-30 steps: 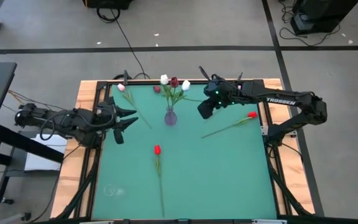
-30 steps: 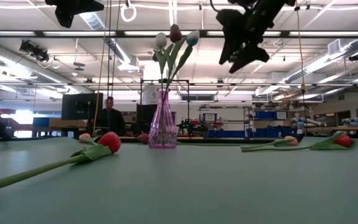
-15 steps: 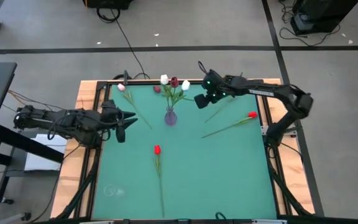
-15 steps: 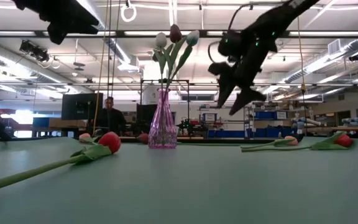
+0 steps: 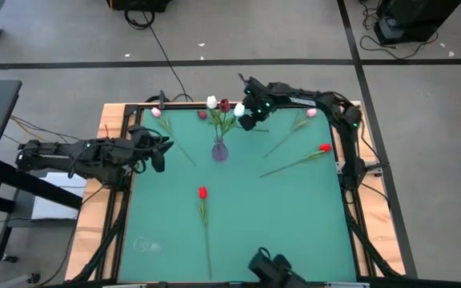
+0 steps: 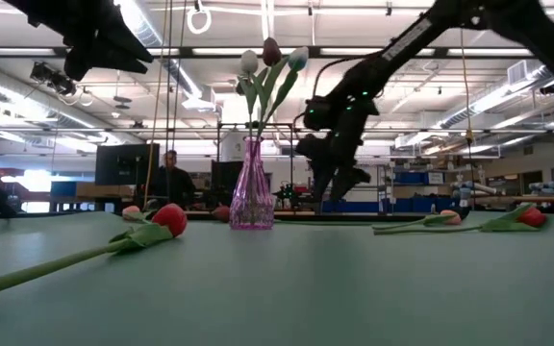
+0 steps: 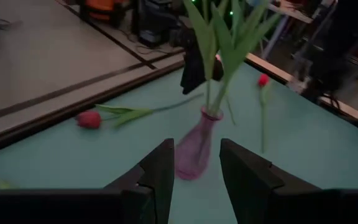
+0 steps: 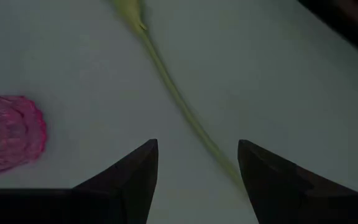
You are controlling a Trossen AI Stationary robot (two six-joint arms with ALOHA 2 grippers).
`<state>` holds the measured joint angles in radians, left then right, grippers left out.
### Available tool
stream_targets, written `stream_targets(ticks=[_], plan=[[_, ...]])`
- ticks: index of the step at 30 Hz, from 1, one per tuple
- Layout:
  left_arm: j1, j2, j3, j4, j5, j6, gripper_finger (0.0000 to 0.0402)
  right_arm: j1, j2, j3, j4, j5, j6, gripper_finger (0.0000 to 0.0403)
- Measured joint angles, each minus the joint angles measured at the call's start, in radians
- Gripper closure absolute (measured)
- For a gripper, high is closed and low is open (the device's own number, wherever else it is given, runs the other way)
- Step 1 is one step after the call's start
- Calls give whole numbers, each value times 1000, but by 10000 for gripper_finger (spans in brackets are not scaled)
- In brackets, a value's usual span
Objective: Sort flowers into vase by color
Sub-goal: Put the dark red tulip into the purple vase
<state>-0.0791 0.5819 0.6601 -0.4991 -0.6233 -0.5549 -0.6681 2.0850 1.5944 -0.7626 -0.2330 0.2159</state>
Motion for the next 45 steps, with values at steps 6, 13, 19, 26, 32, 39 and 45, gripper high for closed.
stream_targets(ticks=[6, 13, 19, 26, 32, 39, 45], plan=[[41, 0, 0, 1, -18, 7, 267, 0, 168, 249, -145, -24, -207, 198], [79, 0, 0, 1, -19, -64, 267, 11, 342, 483, -293, -24, -419, 225], [102, 0, 0, 2, -19, -73, 267, 23, 436, 623, -331, -37, -446, 239], [137, 0, 0, 5, -19, -86, 267, 24, 449, 645, -323, -56, -455, 257], [160, 0, 0, 3, -19, -86, 267, 26, 449, 645, -367, -35, -557, 292], [161, 0, 0, -9, -19, -86, 267, 27, 445, 633, -468, 37, -594, 327], [161, 0, 0, -27, -19, -86, 267, 26, 440, 604, -489, 106, -564, 381]])
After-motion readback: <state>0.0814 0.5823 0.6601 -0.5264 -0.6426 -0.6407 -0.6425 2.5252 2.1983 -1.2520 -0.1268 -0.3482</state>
